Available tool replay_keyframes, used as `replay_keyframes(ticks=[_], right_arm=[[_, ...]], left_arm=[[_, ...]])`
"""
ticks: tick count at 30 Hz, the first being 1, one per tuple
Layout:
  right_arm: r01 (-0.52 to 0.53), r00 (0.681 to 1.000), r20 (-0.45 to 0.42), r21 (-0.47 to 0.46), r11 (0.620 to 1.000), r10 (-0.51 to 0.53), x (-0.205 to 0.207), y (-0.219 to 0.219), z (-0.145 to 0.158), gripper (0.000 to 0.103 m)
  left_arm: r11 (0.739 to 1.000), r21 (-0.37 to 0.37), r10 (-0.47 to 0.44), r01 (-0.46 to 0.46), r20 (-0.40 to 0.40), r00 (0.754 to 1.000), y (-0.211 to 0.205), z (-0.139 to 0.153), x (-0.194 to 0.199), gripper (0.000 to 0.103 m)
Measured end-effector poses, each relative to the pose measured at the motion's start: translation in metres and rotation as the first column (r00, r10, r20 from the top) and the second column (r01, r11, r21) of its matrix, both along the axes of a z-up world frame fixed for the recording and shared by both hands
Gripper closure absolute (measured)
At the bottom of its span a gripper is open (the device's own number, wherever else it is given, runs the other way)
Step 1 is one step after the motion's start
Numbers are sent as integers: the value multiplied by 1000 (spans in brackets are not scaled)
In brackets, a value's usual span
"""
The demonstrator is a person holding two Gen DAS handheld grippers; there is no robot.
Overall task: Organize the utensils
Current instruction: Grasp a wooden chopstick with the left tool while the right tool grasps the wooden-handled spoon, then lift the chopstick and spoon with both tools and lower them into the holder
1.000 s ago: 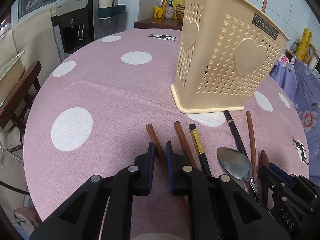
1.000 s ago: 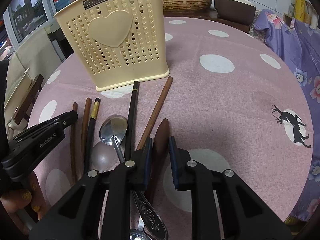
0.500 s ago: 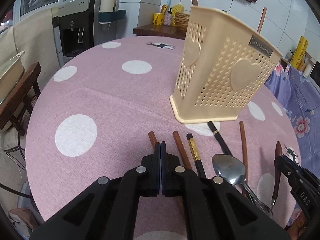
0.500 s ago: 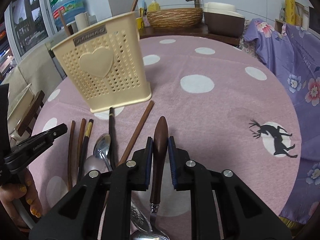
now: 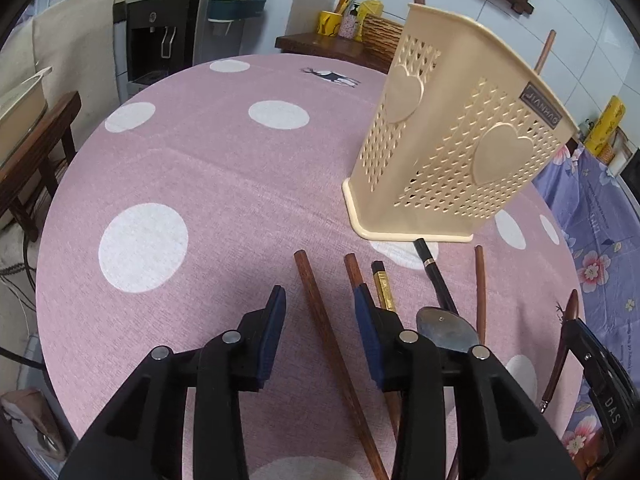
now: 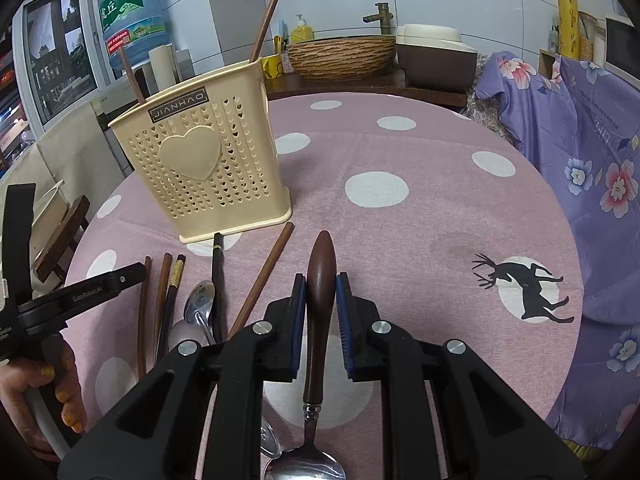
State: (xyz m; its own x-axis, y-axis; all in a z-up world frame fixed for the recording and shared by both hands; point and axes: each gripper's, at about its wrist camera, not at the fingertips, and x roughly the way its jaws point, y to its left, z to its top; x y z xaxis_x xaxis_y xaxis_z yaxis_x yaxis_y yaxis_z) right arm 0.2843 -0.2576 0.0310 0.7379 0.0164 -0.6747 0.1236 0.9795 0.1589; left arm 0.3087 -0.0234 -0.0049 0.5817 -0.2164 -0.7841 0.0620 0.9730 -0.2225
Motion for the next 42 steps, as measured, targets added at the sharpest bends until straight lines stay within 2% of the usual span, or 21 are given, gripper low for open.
replay_keyframes(ticks=[5,7,10,13,18,23,25,26,29,35,39,42], right_arm=[[5,1000,2,-4,1000,-5,0,1,-1,87],[7,1000,2,-3,1000,-7,-1,1,-1,87],[6,1000,1,0,1000,-6,-1,1,-1,87],[7,1000,-4,6,1000,-7,1,0,-2,87],[11,1000,-13,18,1000,-10,3,0,-4,87],[8,1000,-14,18,1000,-8,5,0,-4,87],[7,1000,-15,22,1000,-7,6,-1,-4,87],[7,1000,-14,25,1000,-7,7,-1,-4,87],[3,1000,-7,30,1000,-3,8,-1,-3,87],[0,1000,29,39,999,-1,4,-7,6,87],[0,998,64,57,998,-4,0,-15,16,87],[-6,995,99,64,998,-1,-5,-22,28,87]], left_arm=[[997,69,26,-27,15,1000,-11,-6,-3,68],[993,102,52,-55,31,998,-13,-7,-4,77],[990,116,75,-79,42,996,-10,-7,-7,84],[988,132,75,-80,39,996,-11,-7,-5,85],[971,232,50,-60,48,998,-25,-8,1,85],[966,254,43,-55,51,998,-28,-9,2,85],[964,260,37,-50,53,998,-30,-9,2,92],[963,264,34,-47,52,998,-32,-9,2,92],[965,258,30,-42,50,998,-34,-9,3,93],[983,181,23,-31,47,999,-30,-4,4,93],[993,118,11,-23,95,995,-26,15,-1,94],[997,72,5,-18,165,986,-19,41,-7,95]])
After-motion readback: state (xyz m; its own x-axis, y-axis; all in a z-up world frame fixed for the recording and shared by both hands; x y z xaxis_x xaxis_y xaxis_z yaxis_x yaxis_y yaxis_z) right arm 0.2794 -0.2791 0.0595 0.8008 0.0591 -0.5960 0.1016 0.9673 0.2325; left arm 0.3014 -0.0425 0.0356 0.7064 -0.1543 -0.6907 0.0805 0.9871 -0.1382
